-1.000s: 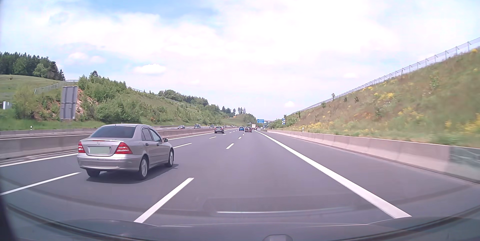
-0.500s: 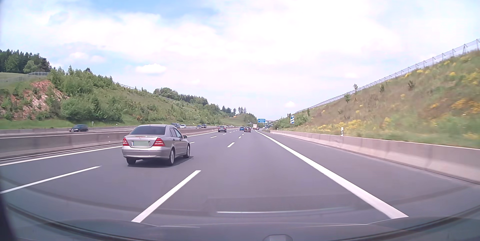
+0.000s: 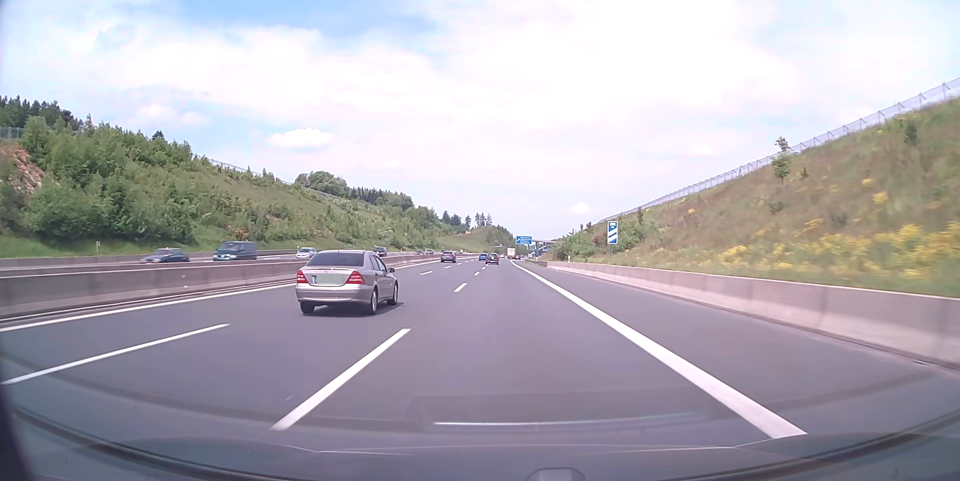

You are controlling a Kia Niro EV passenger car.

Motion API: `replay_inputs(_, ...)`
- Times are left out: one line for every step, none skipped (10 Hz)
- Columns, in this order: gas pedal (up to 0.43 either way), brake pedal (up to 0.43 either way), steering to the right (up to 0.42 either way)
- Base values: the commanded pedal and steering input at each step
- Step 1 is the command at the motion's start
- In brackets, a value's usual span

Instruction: Follow the waypoints while adhering to traffic rules and regulations

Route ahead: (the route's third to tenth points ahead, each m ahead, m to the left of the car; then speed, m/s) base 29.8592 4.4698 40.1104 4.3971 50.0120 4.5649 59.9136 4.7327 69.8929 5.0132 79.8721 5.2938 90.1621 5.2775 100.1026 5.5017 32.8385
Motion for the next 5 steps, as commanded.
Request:
replay_inputs(0.189,0.000,0.000)
replay_inputs(0.197,0.000,0.000)
replay_inputs(0.228,0.000,0.000)
replay_inputs(0.240,0.000,0.000)
replay_inputs(0.240,0.000,-0.001)
